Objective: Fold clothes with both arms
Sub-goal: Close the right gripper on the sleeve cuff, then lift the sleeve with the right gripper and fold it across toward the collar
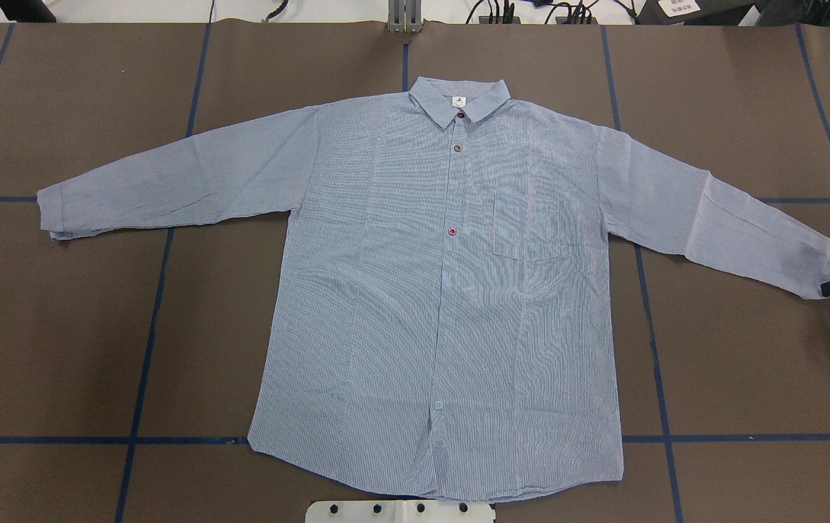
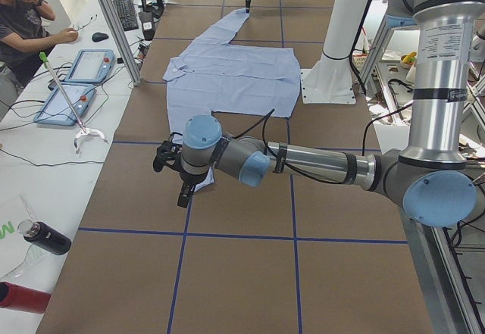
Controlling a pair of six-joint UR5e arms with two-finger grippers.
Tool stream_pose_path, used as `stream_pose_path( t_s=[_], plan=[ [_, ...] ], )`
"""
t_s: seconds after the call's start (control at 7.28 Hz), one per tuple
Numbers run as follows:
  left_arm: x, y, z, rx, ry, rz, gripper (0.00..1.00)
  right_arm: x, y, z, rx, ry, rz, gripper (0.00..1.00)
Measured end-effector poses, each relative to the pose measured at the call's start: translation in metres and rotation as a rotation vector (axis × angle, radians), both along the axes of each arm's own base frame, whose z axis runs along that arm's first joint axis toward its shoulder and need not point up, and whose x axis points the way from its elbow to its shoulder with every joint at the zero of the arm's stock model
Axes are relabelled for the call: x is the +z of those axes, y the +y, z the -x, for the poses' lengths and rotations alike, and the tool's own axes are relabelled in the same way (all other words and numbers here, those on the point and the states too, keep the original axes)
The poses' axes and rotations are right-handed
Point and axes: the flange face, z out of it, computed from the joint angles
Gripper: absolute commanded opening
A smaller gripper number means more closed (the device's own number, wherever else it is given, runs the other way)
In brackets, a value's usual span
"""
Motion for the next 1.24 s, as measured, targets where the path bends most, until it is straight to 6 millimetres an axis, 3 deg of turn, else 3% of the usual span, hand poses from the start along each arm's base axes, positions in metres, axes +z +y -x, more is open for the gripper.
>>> stream_pose_path(
  t_s=[0.41,0.69,0.96,1.24],
  plan=[
    [0.0,0.0,0.0,-0.002,-0.001,0.001,1.0,-0.014,0.001,-0.014,0.025,-0.021,-0.017,0.0],
    [0.0,0.0,0.0,-0.002,-0.001,0.001,1.0,-0.036,-0.003,-0.019,0.034,-0.042,-0.054,0.0],
    [0.001,0.0,0.0,0.0,-0.002,0.002,1.0,-0.088,-0.017,-0.008,0.018,-0.091,-0.142,0.0],
    [0.002,0.0,0.0,0.0,-0.002,0.002,1.0,-0.157,-0.044,0.028,-0.025,-0.137,-0.247,0.0]
  ],
)
